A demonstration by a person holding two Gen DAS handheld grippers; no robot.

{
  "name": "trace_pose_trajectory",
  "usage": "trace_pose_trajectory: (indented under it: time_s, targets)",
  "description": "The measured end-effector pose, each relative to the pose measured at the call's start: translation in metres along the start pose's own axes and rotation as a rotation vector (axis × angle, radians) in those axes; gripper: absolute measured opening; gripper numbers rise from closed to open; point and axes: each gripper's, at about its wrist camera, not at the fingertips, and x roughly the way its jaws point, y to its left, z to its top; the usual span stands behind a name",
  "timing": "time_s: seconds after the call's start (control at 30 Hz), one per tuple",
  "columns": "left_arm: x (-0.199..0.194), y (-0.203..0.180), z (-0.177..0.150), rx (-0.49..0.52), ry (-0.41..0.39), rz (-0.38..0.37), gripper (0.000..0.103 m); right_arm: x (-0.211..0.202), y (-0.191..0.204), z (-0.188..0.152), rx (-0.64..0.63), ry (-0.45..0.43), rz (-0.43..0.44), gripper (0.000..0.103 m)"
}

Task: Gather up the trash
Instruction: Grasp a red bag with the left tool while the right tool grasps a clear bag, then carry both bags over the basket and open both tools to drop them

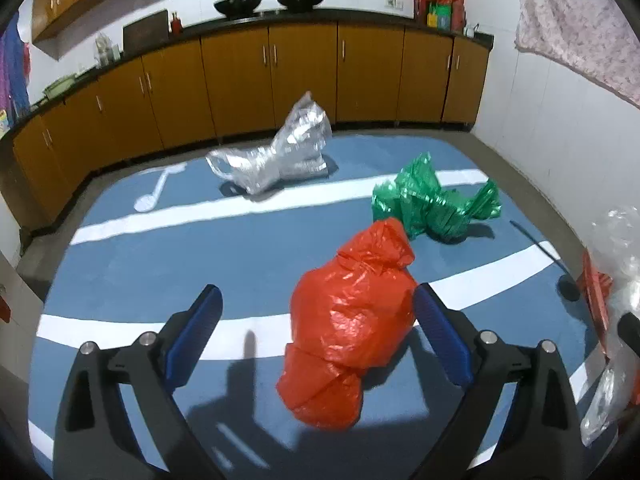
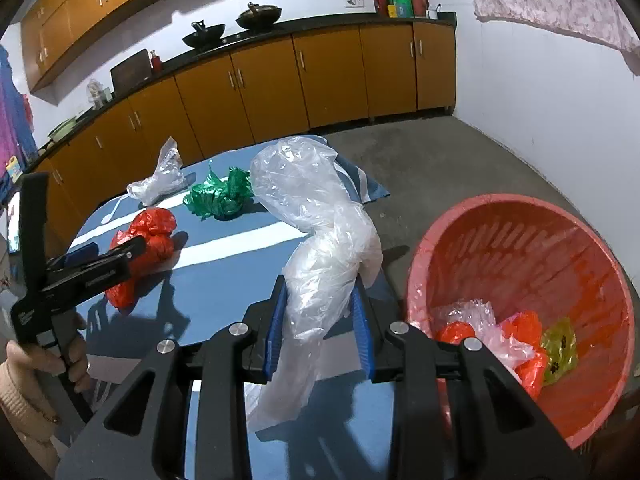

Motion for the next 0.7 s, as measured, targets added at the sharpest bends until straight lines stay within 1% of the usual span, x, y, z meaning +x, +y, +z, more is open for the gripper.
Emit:
trace_pose_trajectory:
  time_s: [0.03, 0.1, 0.13, 0.17, 0.27, 0.4, 0.53, 0.7]
  targets:
    - [0.004, 0.000, 0.000, -0.005, 0.010, -0.014, 0.087, 0.001, 0.000, -0.001, 0.000, 0.001, 0.000, 0.032]
    - [0.007, 0.000, -0.001, -0.004, 0.022, -0.035, 0.072, 0.001, -0.002, -0.001, 0.001, 0.003, 0.002, 0.032]
    - [0.009, -0.002, -0.001, 0.002, 0.026, -0.047, 0.069, 0.002, -0.002, -0.001, 0.003, 0.005, 0.004, 0.032]
    - [0.009, -0.003, -0.002, 0.007, 0.028, -0.052, 0.062, 0.002, -0.002, -0.002, 0.004, 0.005, 0.005, 0.032]
    - [0.010, -0.006, -0.003, 0.025, 0.026, -0.069, 0.053, 0.003, -0.002, -0.002, 0.003, 0.005, 0.011, 0.032]
    - [0.006, -0.006, -0.004, 0.027, 0.016, -0.065, 0.049, 0.001, 0.000, -0.003, -0.003, 0.003, 0.013, 0.032]
    - [-0.005, -0.002, -0.005, 0.009, -0.002, -0.058, 0.049, -0.004, -0.001, -0.002, -0.006, -0.007, 0.005, 0.032]
    - [-0.027, -0.006, -0.005, 0.018, -0.034, -0.074, 0.049, -0.012, -0.002, 0.000, -0.020, -0.026, -0.022, 0.032]
